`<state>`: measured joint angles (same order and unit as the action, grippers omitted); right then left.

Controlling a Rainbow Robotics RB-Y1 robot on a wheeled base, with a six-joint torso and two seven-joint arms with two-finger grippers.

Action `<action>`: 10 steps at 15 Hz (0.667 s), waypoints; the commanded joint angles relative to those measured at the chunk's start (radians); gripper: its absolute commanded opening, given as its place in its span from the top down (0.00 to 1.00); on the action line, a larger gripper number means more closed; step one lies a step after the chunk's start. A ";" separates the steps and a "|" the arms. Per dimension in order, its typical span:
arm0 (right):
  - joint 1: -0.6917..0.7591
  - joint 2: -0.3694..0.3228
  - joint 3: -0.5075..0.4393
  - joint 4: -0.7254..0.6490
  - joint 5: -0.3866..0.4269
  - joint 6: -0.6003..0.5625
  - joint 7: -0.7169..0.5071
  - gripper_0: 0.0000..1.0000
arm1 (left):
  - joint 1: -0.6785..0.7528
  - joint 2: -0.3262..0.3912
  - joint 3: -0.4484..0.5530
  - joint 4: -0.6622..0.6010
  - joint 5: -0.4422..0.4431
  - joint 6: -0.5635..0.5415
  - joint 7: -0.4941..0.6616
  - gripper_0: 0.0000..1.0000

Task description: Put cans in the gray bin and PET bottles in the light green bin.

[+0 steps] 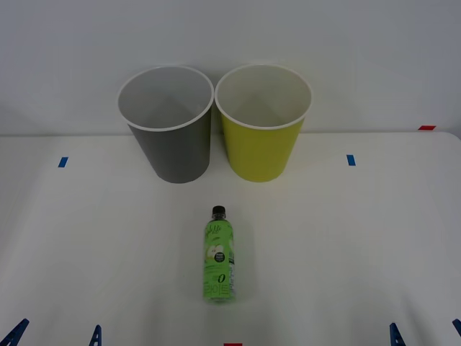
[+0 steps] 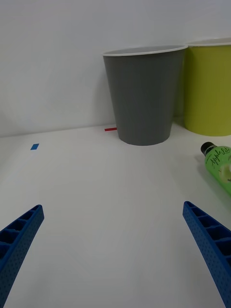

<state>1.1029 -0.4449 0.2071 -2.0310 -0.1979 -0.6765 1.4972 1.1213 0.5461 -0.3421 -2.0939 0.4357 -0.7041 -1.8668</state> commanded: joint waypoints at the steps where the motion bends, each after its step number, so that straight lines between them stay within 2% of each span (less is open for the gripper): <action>1: 0.000 0.000 0.000 0.000 0.000 0.000 0.000 0.10 | -0.028 0.014 -0.012 0.044 0.003 0.011 0.002 0.00; 4: 0.000 0.000 0.000 0.000 0.000 0.000 0.000 0.10 | -0.052 0.069 -0.006 0.054 0.014 -0.021 0.006 0.00; 10: 0.000 0.000 0.000 0.000 0.000 0.000 0.000 0.10 | -0.187 0.153 -0.003 0.025 0.041 0.172 0.014 0.00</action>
<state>1.1029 -0.4448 0.2071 -2.0310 -0.1979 -0.6765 1.4972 0.9613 0.6806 -0.3422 -2.0503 0.4667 -0.5753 -1.8573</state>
